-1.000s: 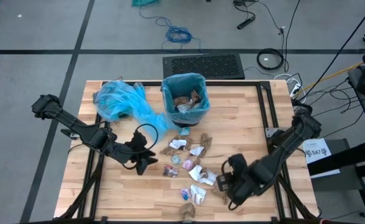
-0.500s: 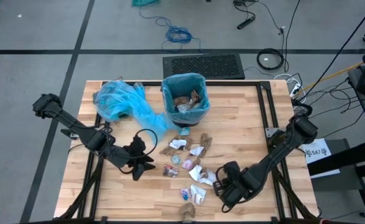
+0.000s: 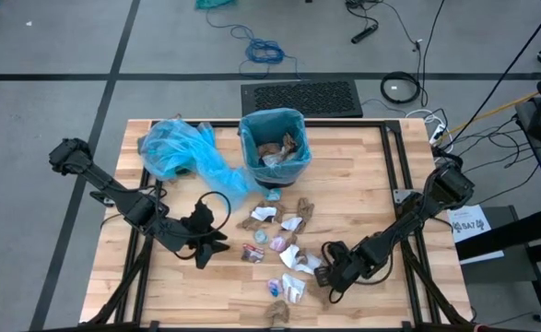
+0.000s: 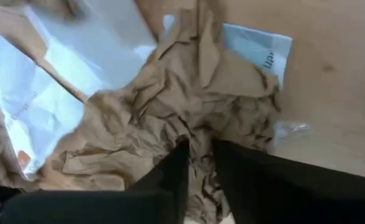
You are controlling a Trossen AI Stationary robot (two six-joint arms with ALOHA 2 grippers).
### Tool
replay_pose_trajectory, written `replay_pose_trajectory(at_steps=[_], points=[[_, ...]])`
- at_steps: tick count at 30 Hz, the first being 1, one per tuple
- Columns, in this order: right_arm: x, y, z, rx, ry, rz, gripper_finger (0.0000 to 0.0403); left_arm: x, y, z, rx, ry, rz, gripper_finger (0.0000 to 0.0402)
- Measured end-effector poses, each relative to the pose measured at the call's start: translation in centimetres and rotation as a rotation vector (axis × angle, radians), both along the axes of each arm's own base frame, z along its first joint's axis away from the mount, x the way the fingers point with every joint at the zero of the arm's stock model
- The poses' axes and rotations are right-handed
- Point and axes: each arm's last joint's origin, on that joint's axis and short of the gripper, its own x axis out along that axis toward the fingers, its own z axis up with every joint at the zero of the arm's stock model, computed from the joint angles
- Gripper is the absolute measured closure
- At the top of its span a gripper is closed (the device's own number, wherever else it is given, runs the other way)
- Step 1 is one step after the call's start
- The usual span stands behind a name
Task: Place trash/remove bag and relplace
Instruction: Put the brown paper into the trash bin
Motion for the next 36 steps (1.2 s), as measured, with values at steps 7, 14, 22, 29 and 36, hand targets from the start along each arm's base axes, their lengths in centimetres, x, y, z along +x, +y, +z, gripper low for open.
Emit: replay_pose_trajectory(at_steps=[7, 14, 22, 29, 36], points=[[-0.1, -0.4, 1.6, -0.056, 0.024, 0.06, 0.0399, 0.0, 0.0, 0.1, -0.005, -0.007, 0.001, 0.0224], [-1.0, -1.2, 9.5, -0.177, 0.134, 0.112, 0.0402, 0.1, 0.1, 0.1, 0.011, -0.018, 0.03, 0.0224], [-2.9, -5.3, 20.2, -0.451, 0.098, 0.14, 0.0403, 0.5, 0.9, 0.1, 0.023, -0.026, 0.082, 0.0224], [-1.8, -11.2, 25.4, -0.705, -0.106, 0.157, 0.0403, 1.0, 1.9, 0.1, 0.045, -0.037, 0.157, 0.0224], [2.5, -17.2, 27.8, -0.947, -0.302, 0.297, 0.0403, 1.5, 3.2, 0.2, 0.097, -0.064, 0.287, 0.0224]])
